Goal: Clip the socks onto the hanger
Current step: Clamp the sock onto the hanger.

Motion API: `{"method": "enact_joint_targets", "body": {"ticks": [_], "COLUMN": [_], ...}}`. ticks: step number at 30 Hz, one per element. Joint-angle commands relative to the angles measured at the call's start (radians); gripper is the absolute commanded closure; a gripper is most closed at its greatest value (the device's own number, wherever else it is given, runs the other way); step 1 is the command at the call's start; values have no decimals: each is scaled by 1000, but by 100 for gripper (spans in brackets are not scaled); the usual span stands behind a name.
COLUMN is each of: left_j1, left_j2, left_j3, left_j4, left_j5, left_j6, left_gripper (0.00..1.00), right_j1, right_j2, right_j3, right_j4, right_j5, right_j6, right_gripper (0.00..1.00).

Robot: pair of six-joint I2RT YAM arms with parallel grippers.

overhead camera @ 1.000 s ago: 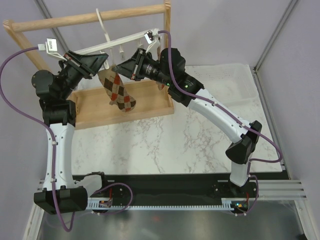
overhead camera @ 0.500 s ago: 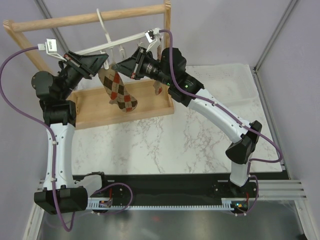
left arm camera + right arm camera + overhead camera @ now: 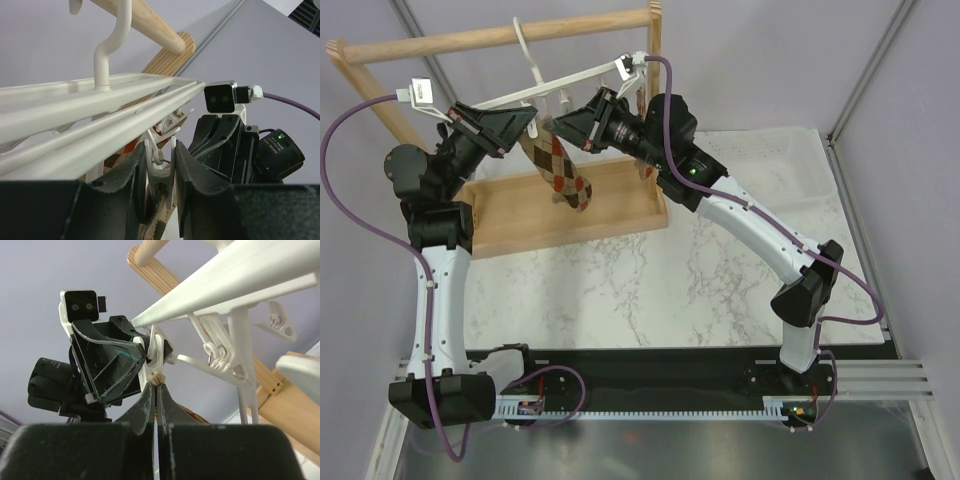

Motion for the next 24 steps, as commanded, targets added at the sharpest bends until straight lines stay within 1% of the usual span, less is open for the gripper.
{"method": "enact_joint_targets", "body": {"ticks": [1,7,9,10,11,12,13,16,17,22,23,24], "left_j1": [-9,-8,-8,-8,-8,-9,-8,-8,-9,-9,-8,-8], "left_j2": [-20,-20,-20,-18,-18,-17,-17,-20,-22,-28,-28,-29], "left_j3": [15,21,27,29,27,26,24,20,20,23,26,27], "left_j4": [99,103,71,60,53,45,45,36,33,0,-9,-16], "left_j5": [121,125,122,122,121,121,121,119,119,111,107,108], "left_j6": [-63,-59,-46,-33,-29,-28,-29,-26,-23,-2,3,9], "left_gripper": [98,98,98,95,82,76,65,49,42,26,14,10], "right_j1": [-8,-10,-10,-11,-10,-11,-10,-11,-10,-13,-11,-14], "right_j2": [-13,0,-2,-3,-5,-5,-6,-6,-6,-8,-9,-9], "right_j3": [-3,-3,-4,-3,-3,-4,-4,-16,-23,-38,-38,-38], "right_j4": [66,78,78,78,78,78,78,76,76,76,78,76], "right_j5": [2,-12,-11,-11,-12,-12,-14,-15,-15,-14,-14,-14], "right_j6": [29,42,42,42,41,41,42,41,39,39,39,39], "right_gripper": [100,100,100,100,100,100,100,100,100,100,100,100]}}
